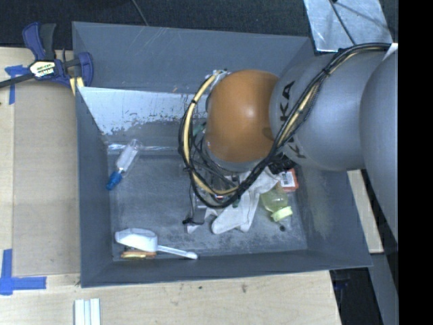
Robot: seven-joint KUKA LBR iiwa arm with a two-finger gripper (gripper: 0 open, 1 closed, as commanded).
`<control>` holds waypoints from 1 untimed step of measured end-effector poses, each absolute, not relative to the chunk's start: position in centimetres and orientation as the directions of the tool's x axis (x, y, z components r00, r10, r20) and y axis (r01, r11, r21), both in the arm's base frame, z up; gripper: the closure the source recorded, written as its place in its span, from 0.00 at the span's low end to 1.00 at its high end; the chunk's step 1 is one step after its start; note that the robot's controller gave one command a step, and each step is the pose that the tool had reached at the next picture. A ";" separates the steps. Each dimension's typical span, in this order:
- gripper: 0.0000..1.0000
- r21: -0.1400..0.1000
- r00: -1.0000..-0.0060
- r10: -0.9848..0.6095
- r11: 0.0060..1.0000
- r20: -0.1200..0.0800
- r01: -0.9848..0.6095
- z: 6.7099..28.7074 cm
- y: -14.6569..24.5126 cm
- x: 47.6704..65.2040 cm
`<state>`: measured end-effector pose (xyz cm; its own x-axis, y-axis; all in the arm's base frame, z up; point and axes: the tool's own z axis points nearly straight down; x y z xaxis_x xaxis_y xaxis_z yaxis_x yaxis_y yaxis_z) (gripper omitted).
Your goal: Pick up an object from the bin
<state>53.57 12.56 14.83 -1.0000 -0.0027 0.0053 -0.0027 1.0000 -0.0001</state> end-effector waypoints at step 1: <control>0.00 0.001 -1.000 0.000 1.000 -0.002 0.000 15.3 12.5 53.7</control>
Offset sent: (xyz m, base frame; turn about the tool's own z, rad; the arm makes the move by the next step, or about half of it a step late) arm 0.0734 -0.0580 0.0009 0.0748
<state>53.73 12.51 15.30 -1.0000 -0.0004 -0.0023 -0.0004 1.0000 0.0011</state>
